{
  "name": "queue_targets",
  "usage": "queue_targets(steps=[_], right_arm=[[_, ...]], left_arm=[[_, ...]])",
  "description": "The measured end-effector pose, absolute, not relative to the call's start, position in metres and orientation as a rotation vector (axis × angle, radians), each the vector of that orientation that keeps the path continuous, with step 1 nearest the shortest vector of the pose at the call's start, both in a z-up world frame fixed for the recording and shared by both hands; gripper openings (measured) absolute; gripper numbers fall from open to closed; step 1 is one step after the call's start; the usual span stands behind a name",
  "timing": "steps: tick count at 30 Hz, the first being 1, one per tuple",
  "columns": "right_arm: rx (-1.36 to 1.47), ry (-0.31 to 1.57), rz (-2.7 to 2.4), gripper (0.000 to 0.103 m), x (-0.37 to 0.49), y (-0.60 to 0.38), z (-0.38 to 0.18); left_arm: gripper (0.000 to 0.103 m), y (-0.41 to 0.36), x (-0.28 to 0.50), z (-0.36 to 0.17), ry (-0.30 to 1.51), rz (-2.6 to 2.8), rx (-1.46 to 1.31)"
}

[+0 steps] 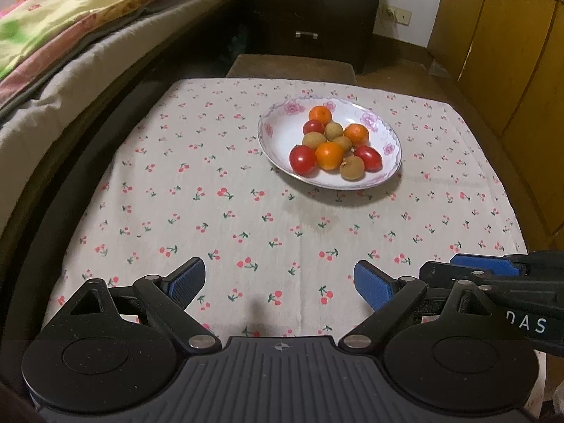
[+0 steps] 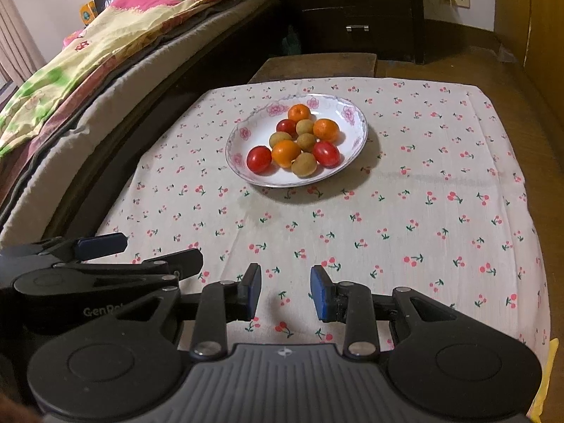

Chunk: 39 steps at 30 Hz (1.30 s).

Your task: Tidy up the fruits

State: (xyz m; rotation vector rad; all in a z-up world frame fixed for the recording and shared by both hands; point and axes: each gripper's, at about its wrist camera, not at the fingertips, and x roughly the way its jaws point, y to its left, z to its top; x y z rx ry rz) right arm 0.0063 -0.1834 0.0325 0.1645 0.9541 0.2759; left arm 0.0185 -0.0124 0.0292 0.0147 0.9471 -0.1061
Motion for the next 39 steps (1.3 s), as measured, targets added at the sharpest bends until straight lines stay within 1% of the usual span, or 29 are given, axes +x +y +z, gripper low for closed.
queue_targets(steps=[15, 19, 31, 36, 39], right_arm=[[0.174, 0.962, 0.275, 0.032, -0.005, -0.185, 0.032], [0.161, 0.975, 0.275, 0.032, -0.007, -0.182, 0.030], [0.133, 0.980, 0.245, 0.035, -0.009, -0.181, 0.028], [0.142, 0.978, 0.243, 0.036, -0.009, -0.183, 0.029], [0.138, 0.980, 0.244, 0.036, -0.010, -0.182, 0.029]], left_arm=[[0.095, -0.009, 0.009, 0.025, 0.973, -0.132, -0.022], [0.095, -0.012, 0.005, 0.026, 0.955, -0.118, 0.016], [0.095, -0.012, 0.003, 0.022, 0.963, -0.121, 0.034], [0.096, -0.016, -0.001, 0.017, 0.964, -0.125, 0.074], [0.099, -0.016, -0.002, 0.017, 0.960, -0.117, 0.086]])
